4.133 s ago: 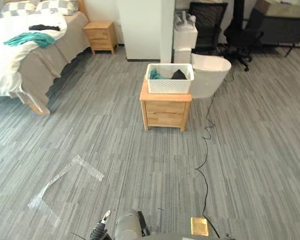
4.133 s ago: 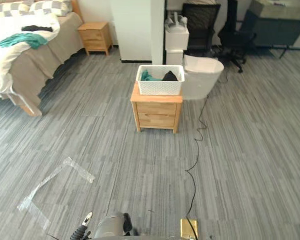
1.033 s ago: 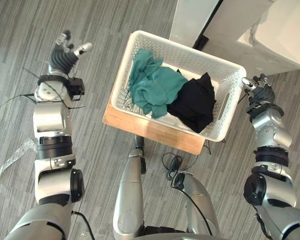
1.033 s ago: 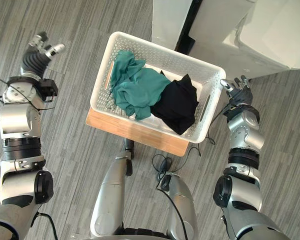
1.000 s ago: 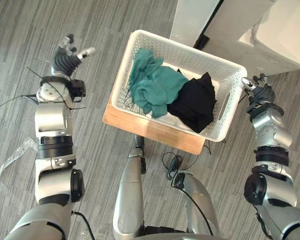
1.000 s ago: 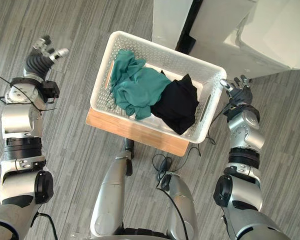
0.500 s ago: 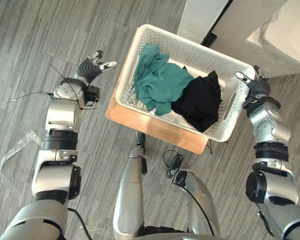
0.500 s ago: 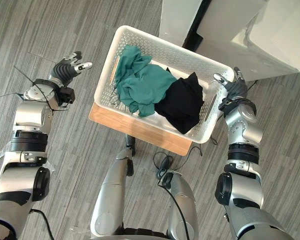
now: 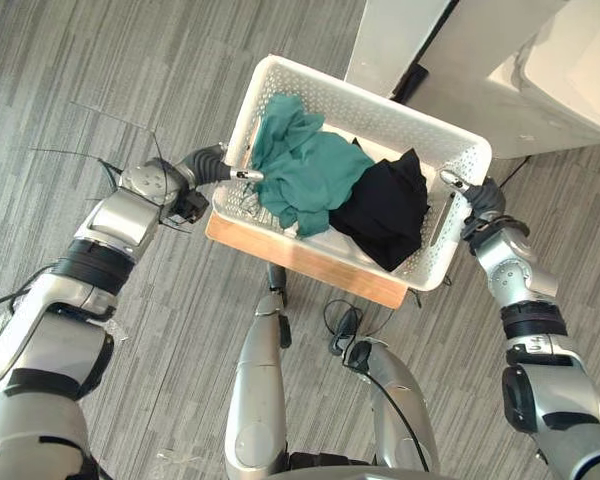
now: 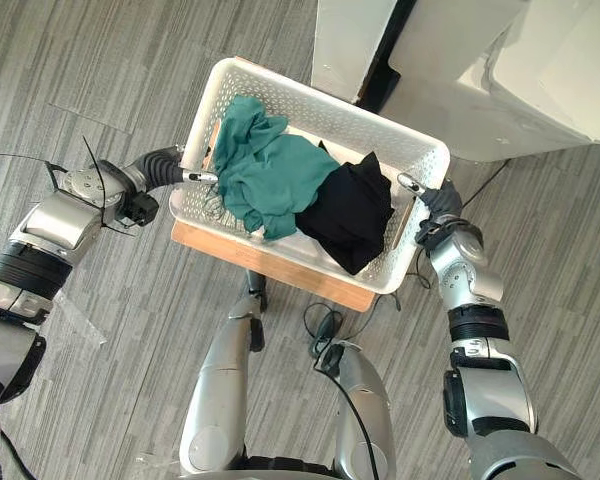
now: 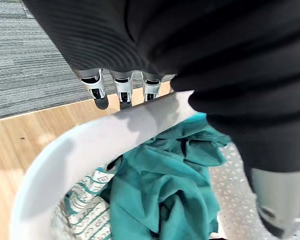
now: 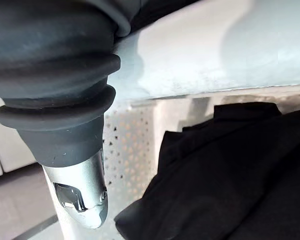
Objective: Pick up the laundry basket with both hands and put the clothes into the washing machine.
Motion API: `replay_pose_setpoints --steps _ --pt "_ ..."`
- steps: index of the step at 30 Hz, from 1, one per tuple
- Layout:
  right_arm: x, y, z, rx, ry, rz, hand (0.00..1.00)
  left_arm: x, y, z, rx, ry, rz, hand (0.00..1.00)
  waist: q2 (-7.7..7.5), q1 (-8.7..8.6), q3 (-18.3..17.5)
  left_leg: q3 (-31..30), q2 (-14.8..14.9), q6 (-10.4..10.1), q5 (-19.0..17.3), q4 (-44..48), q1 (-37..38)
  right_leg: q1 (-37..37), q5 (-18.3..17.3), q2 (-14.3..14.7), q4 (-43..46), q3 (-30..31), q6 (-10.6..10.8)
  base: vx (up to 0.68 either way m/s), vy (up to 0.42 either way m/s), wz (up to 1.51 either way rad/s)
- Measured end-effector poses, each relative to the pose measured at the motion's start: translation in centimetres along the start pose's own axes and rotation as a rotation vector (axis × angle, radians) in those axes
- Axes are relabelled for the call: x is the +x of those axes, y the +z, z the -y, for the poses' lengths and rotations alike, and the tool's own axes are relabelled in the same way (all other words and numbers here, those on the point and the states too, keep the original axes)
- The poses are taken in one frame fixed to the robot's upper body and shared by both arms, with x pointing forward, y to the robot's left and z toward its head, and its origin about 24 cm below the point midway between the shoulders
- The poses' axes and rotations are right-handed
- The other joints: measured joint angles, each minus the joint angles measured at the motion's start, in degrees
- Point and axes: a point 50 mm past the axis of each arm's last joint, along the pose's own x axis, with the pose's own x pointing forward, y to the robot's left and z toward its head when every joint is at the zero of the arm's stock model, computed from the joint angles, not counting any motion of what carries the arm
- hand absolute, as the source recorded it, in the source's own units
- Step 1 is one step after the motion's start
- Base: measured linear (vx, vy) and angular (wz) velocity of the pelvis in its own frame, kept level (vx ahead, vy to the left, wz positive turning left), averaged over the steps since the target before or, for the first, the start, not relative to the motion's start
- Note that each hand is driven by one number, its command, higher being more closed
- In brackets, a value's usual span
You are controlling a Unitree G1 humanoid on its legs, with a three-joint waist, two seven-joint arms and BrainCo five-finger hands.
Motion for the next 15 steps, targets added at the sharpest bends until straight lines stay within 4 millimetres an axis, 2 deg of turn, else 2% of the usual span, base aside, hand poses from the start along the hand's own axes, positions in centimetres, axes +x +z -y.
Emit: replay_pose_setpoints --steps 6,8,15 --pt "-0.1 -0.7 -0.3 -0.009 0.021 -0.020 0.00 0.4 -0.6 0.1 0.225 0.036 -0.094 0.00 -0.13 -0.69 -0.1 0.4 0.0 0.1 0.5 -0.2 0.4 0.0 0.0 0.0 -0.1 0.0 0.0 0.04 -0.044 -0.03" --pt "-0.4 -1.3 -0.2 0.004 0.017 -0.029 0.00 0.6 -0.5 0.3 0.311 0.059 -0.120 0.00 -0.61 -0.71 -0.3 0.7 -0.1 0.0 0.9 -1.0 0.8 0.0 0.0 -0.1 -0.4 0.2 0.0 0.02 -0.045 -0.04" --pt "-1.1 -1.6 0.2 -0.019 -0.027 -0.023 0.00 1.3 0.6 0.6 0.333 0.140 -0.109 0.00 -0.79 -1.20 -0.3 0.9 -0.4 0.2 1.7 -2.0 0.9 -0.3 0.1 -0.2 -0.7 0.2 -0.2 0.01 -0.011 0.00"
